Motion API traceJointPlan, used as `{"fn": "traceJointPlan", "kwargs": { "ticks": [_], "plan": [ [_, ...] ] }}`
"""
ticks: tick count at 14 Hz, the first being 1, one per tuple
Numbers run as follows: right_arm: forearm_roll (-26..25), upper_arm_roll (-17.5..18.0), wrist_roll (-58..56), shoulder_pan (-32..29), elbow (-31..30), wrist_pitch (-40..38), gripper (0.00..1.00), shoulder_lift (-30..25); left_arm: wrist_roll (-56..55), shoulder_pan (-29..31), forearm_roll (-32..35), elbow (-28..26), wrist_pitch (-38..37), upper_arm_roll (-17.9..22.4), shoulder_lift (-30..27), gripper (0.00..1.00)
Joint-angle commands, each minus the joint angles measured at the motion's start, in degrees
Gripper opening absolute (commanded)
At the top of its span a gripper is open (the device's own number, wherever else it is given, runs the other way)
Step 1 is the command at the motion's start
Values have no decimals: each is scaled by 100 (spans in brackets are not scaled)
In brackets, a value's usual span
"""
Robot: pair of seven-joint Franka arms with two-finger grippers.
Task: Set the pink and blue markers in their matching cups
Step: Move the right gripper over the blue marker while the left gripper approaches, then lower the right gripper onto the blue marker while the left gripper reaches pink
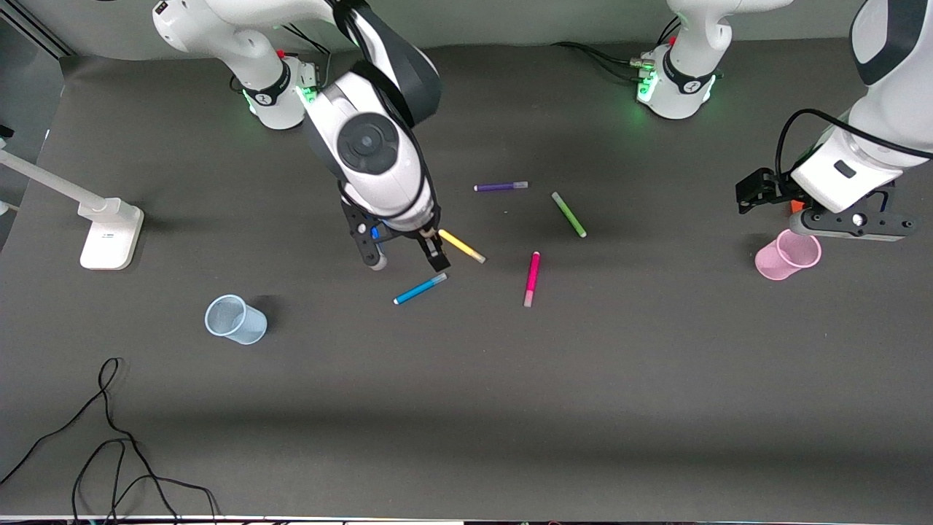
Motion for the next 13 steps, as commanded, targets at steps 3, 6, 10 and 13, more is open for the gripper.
{"fn": "traceJointPlan", "kwargs": {
  "ticks": [3,6,10,13],
  "plan": [
    [-322,-97,152,85,-1148,1310,100,-23,-27,-118,-24,4,-168,-35,-15,99],
    [-340,-106,161,85,-1519,2067,100,283,-437,-460,-50,-31,-168,-35,-6,95],
    [-340,-123,196,94,-1563,2656,100,776,-1326,-1435,-32,-66,138,-35,371,94],
    [-340,-115,240,94,-1572,2912,100,1057,-1380,-1884,-32,-75,735,-35,932,94]
  ]
}}
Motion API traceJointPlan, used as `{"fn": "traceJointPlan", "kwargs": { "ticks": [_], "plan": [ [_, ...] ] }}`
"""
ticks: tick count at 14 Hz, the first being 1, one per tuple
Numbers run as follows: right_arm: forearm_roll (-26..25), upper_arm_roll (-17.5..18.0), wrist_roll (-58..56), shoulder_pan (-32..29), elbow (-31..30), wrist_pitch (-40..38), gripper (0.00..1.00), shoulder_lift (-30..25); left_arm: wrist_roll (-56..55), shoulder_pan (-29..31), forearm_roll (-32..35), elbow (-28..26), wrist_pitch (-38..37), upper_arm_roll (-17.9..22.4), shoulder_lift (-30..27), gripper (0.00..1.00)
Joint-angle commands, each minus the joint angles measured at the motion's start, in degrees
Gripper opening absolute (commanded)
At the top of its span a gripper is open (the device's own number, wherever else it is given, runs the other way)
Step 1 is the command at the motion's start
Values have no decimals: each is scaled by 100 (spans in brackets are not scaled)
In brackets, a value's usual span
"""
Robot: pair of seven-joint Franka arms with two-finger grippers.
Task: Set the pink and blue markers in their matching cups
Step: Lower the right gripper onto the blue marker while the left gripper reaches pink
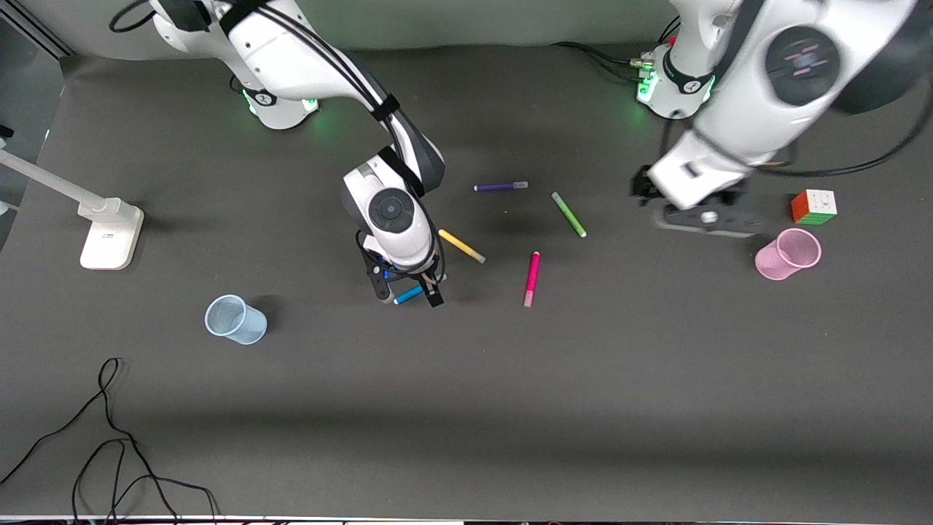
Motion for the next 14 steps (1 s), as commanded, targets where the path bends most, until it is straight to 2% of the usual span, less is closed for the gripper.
{"fn": "traceJointPlan", "kwargs": {
  "ticks": [1,6,8,14],
  "plan": [
    [-98,-62,214,92,3,252,100,212,-135,-397,11,2,578,90,575,94],
    [-72,-62,231,92,3,358,100,371,-362,-784,10,-94,1703,90,1472,95],
    [-72,-62,257,84,3,367,96,371,-583,-977,28,-156,2265,98,1911,95],
    [-72,-54,249,83,20,393,61,371,-593,-1198,46,-200,3471,98,2914,98]
  ]
}}
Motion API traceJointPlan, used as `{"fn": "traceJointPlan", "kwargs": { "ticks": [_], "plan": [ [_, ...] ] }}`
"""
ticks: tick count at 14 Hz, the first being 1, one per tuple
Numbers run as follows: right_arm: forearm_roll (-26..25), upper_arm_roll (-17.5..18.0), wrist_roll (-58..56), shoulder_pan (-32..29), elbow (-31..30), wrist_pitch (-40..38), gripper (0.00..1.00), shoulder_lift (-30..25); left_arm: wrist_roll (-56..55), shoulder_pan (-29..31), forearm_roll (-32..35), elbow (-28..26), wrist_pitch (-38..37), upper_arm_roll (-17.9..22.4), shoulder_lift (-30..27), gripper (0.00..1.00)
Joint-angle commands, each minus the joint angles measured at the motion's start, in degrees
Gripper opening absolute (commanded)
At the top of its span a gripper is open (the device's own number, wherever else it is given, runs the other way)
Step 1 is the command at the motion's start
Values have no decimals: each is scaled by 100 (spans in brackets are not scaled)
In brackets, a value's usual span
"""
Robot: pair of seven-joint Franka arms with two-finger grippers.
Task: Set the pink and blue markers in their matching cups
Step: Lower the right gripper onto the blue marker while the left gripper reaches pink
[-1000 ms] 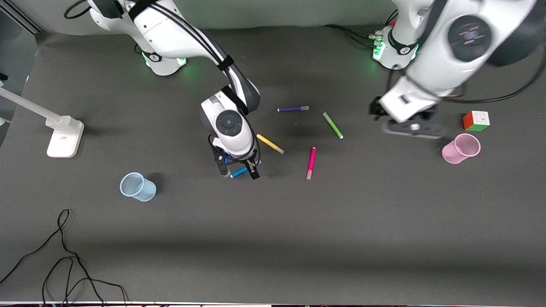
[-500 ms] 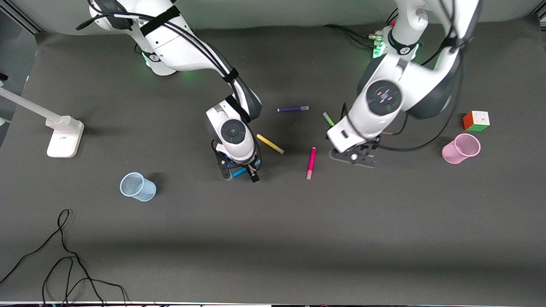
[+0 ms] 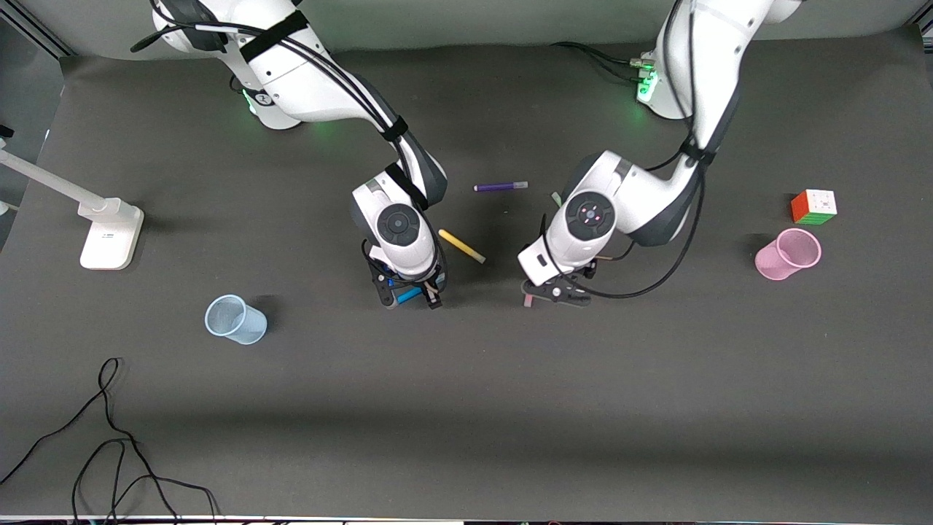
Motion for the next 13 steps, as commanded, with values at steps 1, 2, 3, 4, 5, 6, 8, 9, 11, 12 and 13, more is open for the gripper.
{"fn": "traceJointPlan", "kwargs": {
  "ticks": [1,2,3,4,5,6,8,9,11,12,13],
  "plan": [
    [-72,-44,174,80,19,49,56,0,-120,-186,60,11,344,91,238,98],
    [-72,-53,139,80,19,49,50,0,-120,-213,78,-24,484,91,299,98],
    [-72,-44,113,80,19,49,42,0,-120,-239,87,-68,642,91,361,97],
    [-80,-53,104,80,19,49,36,0,-120,-248,96,-129,844,91,414,97],
    [-81,-44,95,80,19,49,35,0,-120,-266,96,-243,1124,91,493,97],
    [-81,-53,86,80,19,49,30,0,-120,-309,96,-375,1484,100,546,97],
    [-89,-44,60,80,10,49,20,0,-181,-318,96,-507,1943,100,677,96],
    [-89,-53,51,80,19,49,16,0,-199,-318,96,-516,1970,100,687,91],
    [-98,-53,42,72,19,41,15,-17,-199,-301,96,-517,1901,100,643,74],
    [-98,-53,-27,72,10,-3,14,-61,-216,-292,96,-517,1874,100,625,74],
    [-89,-53,-133,63,10,-56,13,-105,-234,-292,96,-517,1856,100,599,74]
  ]
}}
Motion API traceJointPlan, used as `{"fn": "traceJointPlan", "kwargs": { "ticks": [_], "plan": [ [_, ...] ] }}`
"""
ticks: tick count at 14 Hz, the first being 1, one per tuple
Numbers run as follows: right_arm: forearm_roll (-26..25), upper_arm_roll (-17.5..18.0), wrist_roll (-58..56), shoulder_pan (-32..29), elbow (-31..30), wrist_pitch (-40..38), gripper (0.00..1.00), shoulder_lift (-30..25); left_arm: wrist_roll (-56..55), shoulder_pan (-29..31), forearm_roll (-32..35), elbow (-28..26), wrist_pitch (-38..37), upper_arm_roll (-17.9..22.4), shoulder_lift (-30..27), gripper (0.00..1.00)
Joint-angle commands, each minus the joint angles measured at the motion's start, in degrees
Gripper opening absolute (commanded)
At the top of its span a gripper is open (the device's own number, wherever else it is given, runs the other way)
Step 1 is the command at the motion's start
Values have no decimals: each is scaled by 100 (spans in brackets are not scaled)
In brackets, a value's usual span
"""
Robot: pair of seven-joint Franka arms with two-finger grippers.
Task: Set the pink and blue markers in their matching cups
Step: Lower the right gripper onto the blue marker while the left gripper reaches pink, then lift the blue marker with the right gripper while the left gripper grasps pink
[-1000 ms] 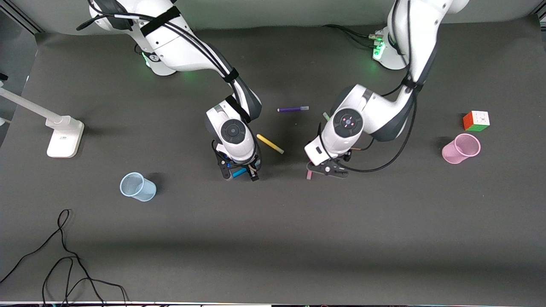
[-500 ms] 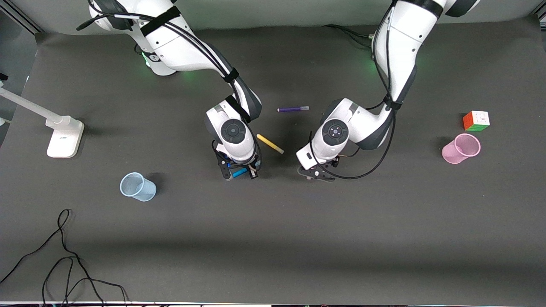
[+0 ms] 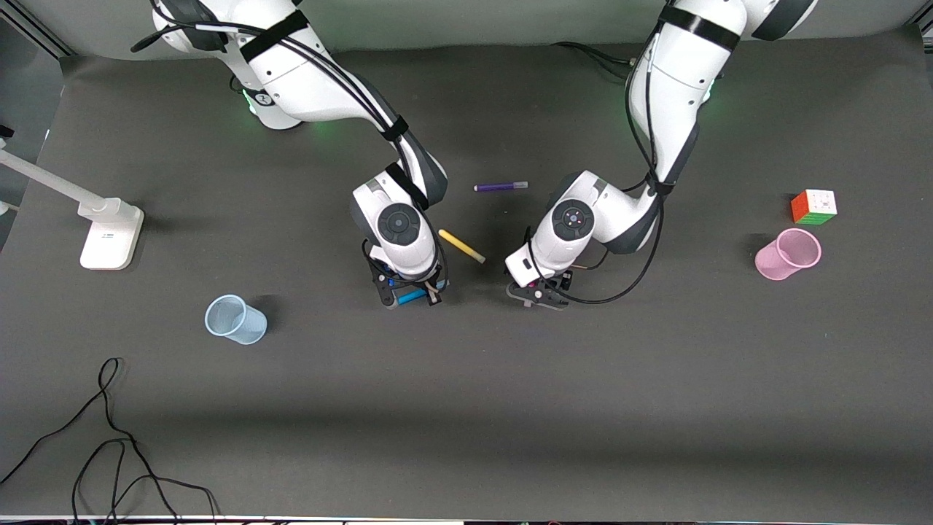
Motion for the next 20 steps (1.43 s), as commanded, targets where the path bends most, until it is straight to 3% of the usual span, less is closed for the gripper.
{"fn": "traceJointPlan", "kwargs": {
  "ticks": [1,4,7,14,16,18,19,20],
  "plan": [
    [-75,-53,-125,47,1,-167,13,-172,-178,-72,72,-89,-33,84,-123,74],
    [-75,-71,-405,-41,27,-597,13,-488,-178,-72,72,-45,-409,101,-272,75],
    [-49,-80,-1001,-234,97,-1544,13,-1085,-169,-63,72,-45,-682,101,-395,75],
    [4,-97,-4101,-1173,212,-3734,13,-2605,-161,-80,72,-45,-631,110,-352,73],
    [-4,-115,-5217,-1586,203,-4139,13,-2940,-161,-89,80,-45,-604,110,-343,41],
    [-39,-516,-6534,-1746,203,-4421,13,-3169,-143,-89,124,-45,-586,110,-343,7],
    [-40,-867,-7194,-1746,203,-4518,13,-3240,-143,-89,220,-45,-586,110,-334,0],
    [-40,-1184,-7862,-1746,203,-4597,13,-3293,-143,-89,334,-45,-578,110,-325,0]
  ]
}}
